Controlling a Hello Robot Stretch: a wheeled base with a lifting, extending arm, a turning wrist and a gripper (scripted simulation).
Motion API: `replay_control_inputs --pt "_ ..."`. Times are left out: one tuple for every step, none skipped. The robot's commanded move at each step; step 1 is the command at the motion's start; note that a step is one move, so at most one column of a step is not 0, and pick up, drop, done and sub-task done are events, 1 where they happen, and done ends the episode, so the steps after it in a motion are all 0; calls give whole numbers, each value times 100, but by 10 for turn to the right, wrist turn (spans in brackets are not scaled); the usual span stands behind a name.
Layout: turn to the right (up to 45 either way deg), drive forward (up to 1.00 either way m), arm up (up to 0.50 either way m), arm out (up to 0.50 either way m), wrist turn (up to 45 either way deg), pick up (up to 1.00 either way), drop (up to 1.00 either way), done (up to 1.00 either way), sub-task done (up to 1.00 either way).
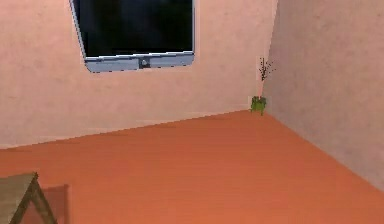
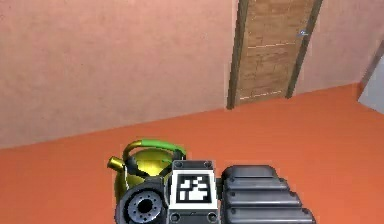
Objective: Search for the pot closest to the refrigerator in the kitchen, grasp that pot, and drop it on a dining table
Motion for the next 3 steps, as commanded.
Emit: replay_control_inputs --pt "-150 0 0 0 0 0 0 0 0" --pt "0 100 0 0 0 0 0 0 0" --pt "-30 0 0 0 0 0 0 0 0"
